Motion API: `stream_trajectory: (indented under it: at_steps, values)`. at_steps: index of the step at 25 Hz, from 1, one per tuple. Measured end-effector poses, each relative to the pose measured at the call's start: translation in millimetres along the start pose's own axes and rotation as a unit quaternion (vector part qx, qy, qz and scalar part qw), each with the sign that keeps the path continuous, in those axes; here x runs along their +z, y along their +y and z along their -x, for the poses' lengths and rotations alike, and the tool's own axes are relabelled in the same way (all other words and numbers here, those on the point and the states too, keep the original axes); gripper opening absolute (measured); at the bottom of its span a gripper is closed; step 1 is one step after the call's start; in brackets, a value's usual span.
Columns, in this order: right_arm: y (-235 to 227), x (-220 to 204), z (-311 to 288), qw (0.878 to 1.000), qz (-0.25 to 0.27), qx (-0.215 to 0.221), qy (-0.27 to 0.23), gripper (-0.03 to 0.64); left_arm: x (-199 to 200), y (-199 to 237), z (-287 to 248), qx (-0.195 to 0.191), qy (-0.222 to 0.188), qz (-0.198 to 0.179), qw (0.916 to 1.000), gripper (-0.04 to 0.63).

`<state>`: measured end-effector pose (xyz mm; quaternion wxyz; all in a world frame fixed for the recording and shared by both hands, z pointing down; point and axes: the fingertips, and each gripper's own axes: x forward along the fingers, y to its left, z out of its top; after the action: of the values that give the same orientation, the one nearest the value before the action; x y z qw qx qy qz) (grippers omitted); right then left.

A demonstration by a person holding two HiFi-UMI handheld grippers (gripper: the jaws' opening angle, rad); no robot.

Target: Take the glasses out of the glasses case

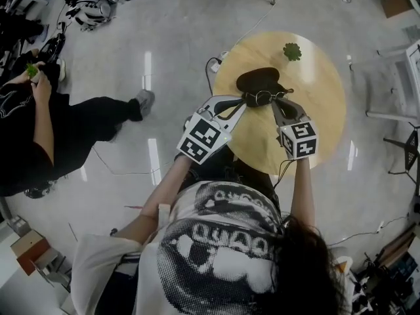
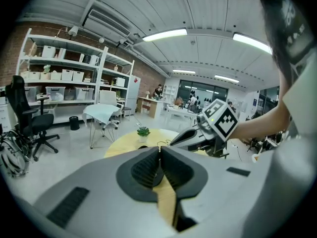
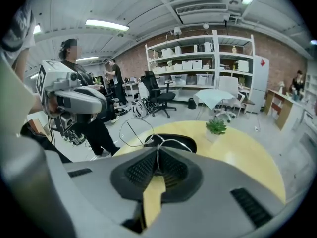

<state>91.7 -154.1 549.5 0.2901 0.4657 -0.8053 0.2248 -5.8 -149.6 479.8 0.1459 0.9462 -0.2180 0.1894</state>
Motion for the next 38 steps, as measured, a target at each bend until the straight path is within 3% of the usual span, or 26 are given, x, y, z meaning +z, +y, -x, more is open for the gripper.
stream_trajectory:
  at_steps: [20, 38]
  values:
    - [-9, -7, 124, 0.992, -0.034, -0.077, -0.093, 0.012, 1, -80, -17, -0.045, 0.009, -0.043, 0.9980, 0.018]
    - [42, -81, 227, 0.984, -0.068, -0.086, -0.139, 0.012, -26, -191, 32, -0.013, 0.006, -0.054, 0.9985, 0.018]
